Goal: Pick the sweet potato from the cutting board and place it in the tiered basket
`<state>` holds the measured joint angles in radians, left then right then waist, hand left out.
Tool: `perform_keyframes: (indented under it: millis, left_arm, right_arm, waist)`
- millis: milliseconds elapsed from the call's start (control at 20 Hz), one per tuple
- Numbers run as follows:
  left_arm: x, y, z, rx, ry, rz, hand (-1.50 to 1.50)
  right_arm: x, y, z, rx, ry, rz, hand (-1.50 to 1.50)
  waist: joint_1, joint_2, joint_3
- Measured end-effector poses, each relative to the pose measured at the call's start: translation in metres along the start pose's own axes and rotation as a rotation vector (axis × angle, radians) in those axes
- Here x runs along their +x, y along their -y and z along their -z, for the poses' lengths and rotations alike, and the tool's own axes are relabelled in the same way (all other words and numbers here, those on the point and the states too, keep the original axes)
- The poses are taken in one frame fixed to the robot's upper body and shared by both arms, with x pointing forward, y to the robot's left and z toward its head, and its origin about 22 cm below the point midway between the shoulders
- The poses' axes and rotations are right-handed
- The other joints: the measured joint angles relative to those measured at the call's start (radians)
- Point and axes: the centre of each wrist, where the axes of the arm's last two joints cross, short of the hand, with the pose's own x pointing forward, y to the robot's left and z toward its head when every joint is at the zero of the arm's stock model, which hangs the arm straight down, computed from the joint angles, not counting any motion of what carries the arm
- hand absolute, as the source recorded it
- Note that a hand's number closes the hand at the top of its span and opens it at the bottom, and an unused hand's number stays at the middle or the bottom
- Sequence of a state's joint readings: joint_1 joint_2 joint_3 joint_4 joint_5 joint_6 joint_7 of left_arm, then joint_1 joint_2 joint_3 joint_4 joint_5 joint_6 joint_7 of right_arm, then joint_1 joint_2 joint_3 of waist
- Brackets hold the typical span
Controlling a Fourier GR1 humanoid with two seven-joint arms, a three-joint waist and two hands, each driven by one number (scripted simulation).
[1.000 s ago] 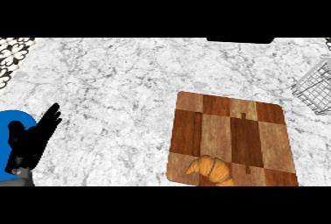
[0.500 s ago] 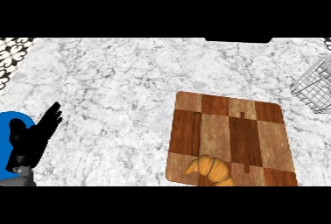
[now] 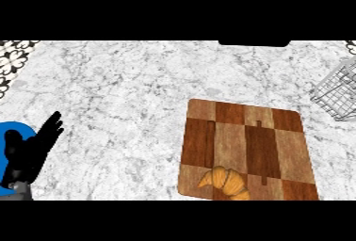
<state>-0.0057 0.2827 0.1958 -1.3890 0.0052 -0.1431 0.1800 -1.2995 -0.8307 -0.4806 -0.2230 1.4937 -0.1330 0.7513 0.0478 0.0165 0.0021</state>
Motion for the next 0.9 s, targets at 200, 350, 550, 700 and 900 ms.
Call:
perform_keyframes:
  millis: [200,350,550,700,900]
  left_arm:
    - [-0.004,0.006,-0.004,0.007,-0.005,-0.002,0.0]
    - [-0.009,0.0,-0.006,0.018,-0.014,-0.009,0.0]
    - [-0.02,-0.005,-0.012,0.04,-0.029,-0.012,0.0]
    - [-0.026,-0.01,-0.019,0.06,-0.044,-0.017,0.0]
    - [-0.032,-0.019,-0.025,0.081,-0.065,-0.025,0.0]
  right_arm:
    - [0.002,0.028,0.003,-0.072,-0.08,0.145,-1.5]
    - [-0.003,0.046,0.009,-0.078,-0.158,0.271,-1.5]
    - [-0.008,0.065,0.012,-0.062,-0.203,0.468,-1.5]
    - [-0.019,0.074,0.017,-0.069,-0.206,0.613,-1.5]
    - [-0.029,0.073,0.016,-0.059,-0.175,0.756,-1.5]
  waist:
    - [-0.01,-0.006,-0.001]
    - [-0.024,-0.011,-0.002]
    - [-0.051,-0.024,-0.001]
    - [-0.074,-0.035,-0.001]
    - [-0.104,-0.047,-0.002]
